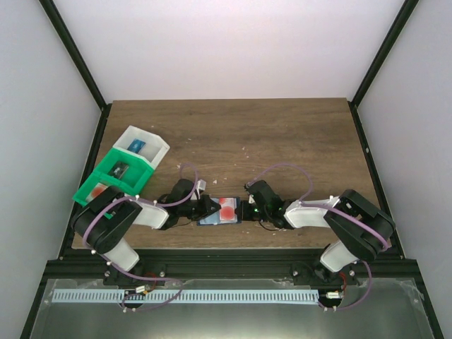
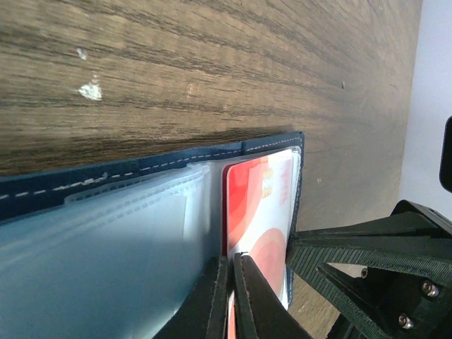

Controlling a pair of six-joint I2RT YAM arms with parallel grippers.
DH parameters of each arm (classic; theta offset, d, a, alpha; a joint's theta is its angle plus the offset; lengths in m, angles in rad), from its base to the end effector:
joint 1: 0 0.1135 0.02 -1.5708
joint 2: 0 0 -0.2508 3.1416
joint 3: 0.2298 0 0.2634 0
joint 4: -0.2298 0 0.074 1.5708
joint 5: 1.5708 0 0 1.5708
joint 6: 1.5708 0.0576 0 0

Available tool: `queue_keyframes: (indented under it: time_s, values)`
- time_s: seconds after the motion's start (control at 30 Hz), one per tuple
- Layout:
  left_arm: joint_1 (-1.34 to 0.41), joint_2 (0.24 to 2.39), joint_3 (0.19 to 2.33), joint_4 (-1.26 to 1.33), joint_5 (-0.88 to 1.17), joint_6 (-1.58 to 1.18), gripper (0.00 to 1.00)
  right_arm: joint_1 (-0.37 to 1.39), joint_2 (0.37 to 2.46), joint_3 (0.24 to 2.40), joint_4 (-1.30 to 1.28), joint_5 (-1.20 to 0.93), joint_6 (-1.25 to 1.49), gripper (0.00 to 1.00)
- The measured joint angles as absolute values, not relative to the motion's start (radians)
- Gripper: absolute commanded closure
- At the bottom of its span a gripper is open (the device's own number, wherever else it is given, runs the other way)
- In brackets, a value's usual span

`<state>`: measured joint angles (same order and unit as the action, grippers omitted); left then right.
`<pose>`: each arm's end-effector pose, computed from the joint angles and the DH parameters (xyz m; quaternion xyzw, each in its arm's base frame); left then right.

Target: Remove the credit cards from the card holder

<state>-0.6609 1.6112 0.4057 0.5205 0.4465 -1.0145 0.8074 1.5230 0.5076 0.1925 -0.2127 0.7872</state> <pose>0.2021 -0.1886 0.0663 -0.0616 0.8840 -0.4444 0.1310 0.1868 0.2128 0.0822 -0.0481 0.9252 0.3289 0.1831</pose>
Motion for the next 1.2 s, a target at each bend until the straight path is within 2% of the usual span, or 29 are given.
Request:
queue_keyframes:
  time_s: [0.1, 0.53, 1.2]
  values:
    - [-0.661, 1.613, 0.405, 0.524, 0.447, -1.015, 1.00, 0.807, 1.523, 0.504, 0.199, -0.213, 0.788, 1.00]
    - [-0.661, 1.599, 0.405, 0.529, 0.453, -0.996, 1.00, 0.807, 1.523, 0.490, 0.227, -0.215, 0.802, 1.00]
    - [-0.563, 1.427, 0.329, 0.445, 0.482, -0.950, 1.00, 0.807, 1.523, 0.488, 0.229, -0.215, 0.803, 1.00]
